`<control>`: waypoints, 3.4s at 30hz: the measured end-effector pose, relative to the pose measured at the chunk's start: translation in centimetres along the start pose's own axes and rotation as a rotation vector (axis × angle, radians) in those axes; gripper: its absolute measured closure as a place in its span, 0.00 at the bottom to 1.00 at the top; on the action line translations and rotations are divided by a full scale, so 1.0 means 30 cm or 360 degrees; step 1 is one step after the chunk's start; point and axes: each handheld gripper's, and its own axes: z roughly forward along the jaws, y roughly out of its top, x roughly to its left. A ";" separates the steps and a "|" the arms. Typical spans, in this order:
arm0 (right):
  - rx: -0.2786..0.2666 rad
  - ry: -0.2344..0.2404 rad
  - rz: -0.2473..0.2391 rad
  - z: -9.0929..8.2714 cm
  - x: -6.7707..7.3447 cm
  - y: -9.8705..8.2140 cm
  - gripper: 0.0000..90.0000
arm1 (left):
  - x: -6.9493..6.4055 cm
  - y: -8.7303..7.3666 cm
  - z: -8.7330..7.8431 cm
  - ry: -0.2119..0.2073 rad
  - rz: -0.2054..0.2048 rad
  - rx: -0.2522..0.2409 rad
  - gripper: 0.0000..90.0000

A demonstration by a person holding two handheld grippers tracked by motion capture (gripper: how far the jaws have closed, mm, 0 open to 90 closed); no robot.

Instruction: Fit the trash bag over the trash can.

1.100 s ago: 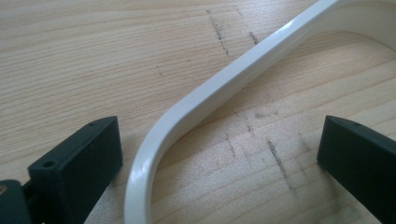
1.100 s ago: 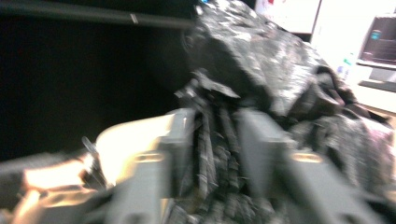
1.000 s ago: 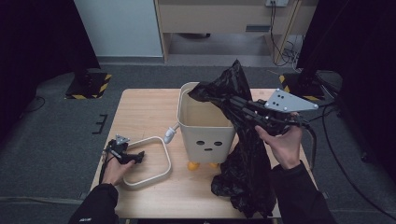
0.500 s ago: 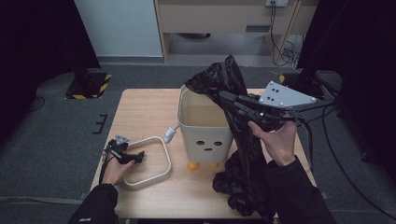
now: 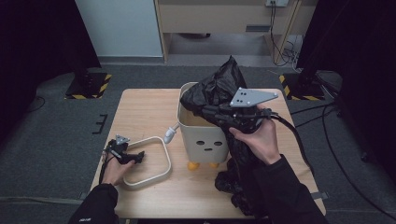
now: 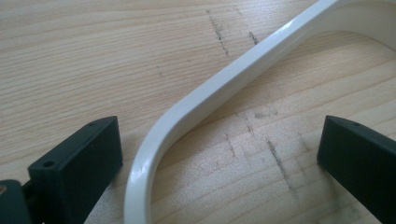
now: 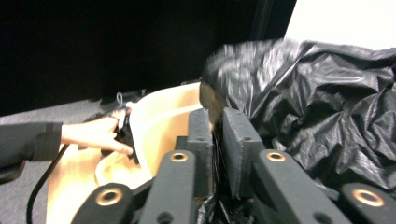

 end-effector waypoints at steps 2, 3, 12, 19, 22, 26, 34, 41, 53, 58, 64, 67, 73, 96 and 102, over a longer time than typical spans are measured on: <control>0.0019 0.0015 0.0020 0.017 -0.001 -0.013 0.84 | 0.001 0.000 0.000 -0.0002 0.0002 0.0000 0.00; 0.0025 0.0026 0.0023 0.024 0.000 -0.018 0.82 | 0.001 0.000 0.000 -0.0002 0.0003 0.0000 0.00; -0.0284 -0.0055 0.0073 -0.064 -0.018 0.026 0.58 | 0.000 0.000 0.000 -0.0001 0.0002 0.0000 0.00; -0.0290 -0.0471 0.0131 -0.142 -0.137 0.023 0.43 | 0.001 0.000 0.000 -0.0001 0.0003 0.0001 0.00; -0.0252 -0.0533 0.0203 -0.152 -0.178 -0.029 0.41 | 0.000 0.000 0.000 -0.0001 0.0003 0.0001 0.00; -0.0178 -0.0548 0.0271 -0.144 -0.214 -0.106 0.39 | 0.000 0.000 0.000 -0.0002 0.0004 0.0001 0.00; -0.0144 -0.0428 0.0299 -0.101 -0.208 -0.136 0.54 | 0.000 0.001 0.001 -0.0002 0.0004 0.0001 0.00; -0.0089 -0.0527 0.0237 -0.084 -0.192 -0.124 0.61 | 0.000 0.001 0.001 -0.0002 0.0004 0.0001 0.00; -0.0186 -0.0543 0.0133 -0.116 -0.173 -0.063 1.00 | -0.001 0.001 0.001 -0.0002 0.0005 0.0001 0.00; -0.0216 -0.0498 0.0059 -0.105 -0.147 0.011 1.00 | -0.001 0.002 0.001 -0.0003 0.0005 0.0001 0.00; -0.0056 -0.0388 0.0004 -0.046 -0.125 0.043 0.98 | -0.001 0.002 0.001 -0.0003 0.0006 0.0001 0.00; 0.0123 -0.0352 -0.0021 0.000 -0.124 0.022 0.94 | -0.001 0.002 0.001 -0.0003 0.0006 0.0001 0.00; 0.0220 -0.0346 -0.0005 0.031 -0.128 -0.001 0.84 | -0.001 0.002 0.001 -0.0003 0.0006 0.0001 0.00; -0.0260 -0.0294 0.0213 -0.237 -0.101 -0.148 0.32 | -0.002 0.002 0.002 0.0000 0.0003 0.0000 0.00; -0.0325 -0.0217 0.0359 -0.199 -0.101 -0.202 0.41 | -0.003 0.002 0.002 0.0002 0.0001 0.0000 0.00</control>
